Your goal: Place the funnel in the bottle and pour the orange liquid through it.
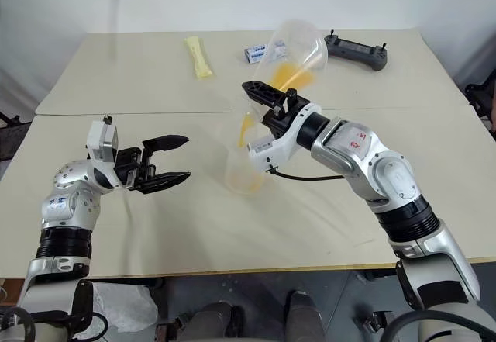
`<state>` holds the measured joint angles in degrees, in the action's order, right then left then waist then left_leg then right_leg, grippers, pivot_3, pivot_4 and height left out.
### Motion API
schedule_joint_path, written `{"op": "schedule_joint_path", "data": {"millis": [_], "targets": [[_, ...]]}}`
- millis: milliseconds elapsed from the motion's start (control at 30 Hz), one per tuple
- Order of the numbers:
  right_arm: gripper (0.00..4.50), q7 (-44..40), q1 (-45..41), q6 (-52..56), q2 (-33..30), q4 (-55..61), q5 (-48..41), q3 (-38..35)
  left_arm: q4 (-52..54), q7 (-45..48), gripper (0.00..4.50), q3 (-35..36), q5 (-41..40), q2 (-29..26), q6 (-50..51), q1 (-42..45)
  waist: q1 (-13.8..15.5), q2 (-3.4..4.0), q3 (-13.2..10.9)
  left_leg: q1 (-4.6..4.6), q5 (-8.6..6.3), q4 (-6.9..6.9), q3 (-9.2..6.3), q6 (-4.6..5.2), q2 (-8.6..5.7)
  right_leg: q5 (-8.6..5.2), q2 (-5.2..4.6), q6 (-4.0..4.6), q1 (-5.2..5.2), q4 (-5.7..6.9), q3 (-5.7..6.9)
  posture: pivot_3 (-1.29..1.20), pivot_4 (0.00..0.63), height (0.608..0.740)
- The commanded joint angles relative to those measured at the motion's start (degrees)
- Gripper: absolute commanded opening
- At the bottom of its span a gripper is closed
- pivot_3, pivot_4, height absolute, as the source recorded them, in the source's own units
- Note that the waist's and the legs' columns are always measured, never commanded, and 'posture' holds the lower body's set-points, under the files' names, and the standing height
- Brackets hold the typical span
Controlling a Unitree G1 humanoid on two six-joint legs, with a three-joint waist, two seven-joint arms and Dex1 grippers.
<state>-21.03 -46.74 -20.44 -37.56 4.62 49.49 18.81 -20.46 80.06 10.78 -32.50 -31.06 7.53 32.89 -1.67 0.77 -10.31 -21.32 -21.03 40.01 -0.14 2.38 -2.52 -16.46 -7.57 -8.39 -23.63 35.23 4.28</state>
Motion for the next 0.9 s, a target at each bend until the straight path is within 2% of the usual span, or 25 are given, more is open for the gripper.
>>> {"op": "schedule_joint_path", "data": {"millis": [33, 900], "targets": [[2.45, 1.5, -1.9, -1.0, -0.1, 1.5, 0.5, -1.5, 2.7, 0.2, 4.5, 1.3, -2.2, 0.3, 0.3, -0.7, 0.0, 0.0, 0.0, 0.0, 0.0, 0.0, 0.0, 0.0, 0.0, 0.0, 0.0, 0.0, 0.0, 0.01, 0.0, 0.0, 0.15, 0.74], [2.45, 2.8, -3.2, -3.9, -0.5, -0.2, 2.6, -1.7, 4.7, -1.1, 4.5, 1.3, -3.3, 0.9, 2.0, -1.5, -0.1, 0.0, 0.0, 0.02, 0.0, 0.03, -0.03, -0.01, -0.01, 0.0, -0.01, 0.0, -0.02, 0.14, 0.0, 0.0, 0.15, 0.74]]}}
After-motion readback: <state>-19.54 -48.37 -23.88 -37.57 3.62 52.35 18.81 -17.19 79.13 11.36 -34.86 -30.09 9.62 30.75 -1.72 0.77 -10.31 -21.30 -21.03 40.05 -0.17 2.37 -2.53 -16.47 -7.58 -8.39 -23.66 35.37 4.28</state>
